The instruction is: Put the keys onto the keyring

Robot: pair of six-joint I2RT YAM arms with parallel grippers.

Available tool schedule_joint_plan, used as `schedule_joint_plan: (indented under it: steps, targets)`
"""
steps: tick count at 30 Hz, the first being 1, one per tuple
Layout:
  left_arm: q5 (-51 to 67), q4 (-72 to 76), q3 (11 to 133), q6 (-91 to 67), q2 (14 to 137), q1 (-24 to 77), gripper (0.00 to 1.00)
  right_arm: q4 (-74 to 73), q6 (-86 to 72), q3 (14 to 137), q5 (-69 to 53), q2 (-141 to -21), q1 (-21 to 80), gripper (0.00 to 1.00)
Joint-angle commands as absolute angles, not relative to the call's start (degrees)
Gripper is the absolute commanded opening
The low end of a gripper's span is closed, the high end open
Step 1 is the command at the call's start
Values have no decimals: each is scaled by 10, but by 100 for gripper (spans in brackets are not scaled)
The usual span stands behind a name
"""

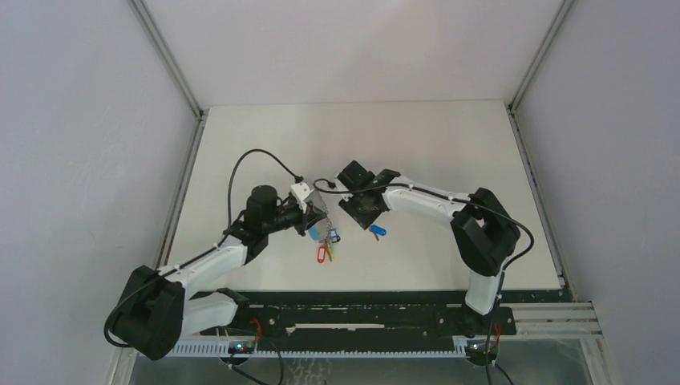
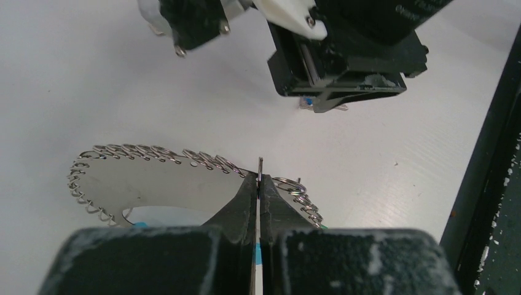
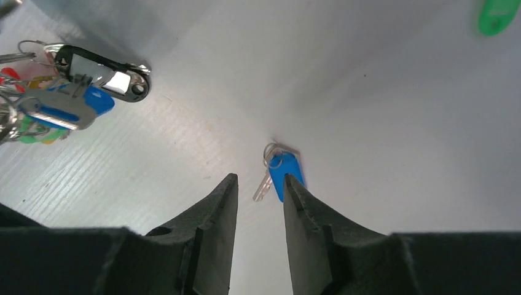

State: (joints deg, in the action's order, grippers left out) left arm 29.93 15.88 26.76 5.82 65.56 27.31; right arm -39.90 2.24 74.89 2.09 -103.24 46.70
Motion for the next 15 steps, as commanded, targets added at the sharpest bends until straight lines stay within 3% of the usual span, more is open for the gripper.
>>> schedule_joint_plan:
  steps: [1, 15]
  targets:
    - [294, 191, 272, 43, 641, 258, 0, -442, 40, 800, 47, -1062, 479, 33]
    - [282, 195, 264, 33, 640, 244, 0, -460, 40, 840, 72, -1131, 488, 30]
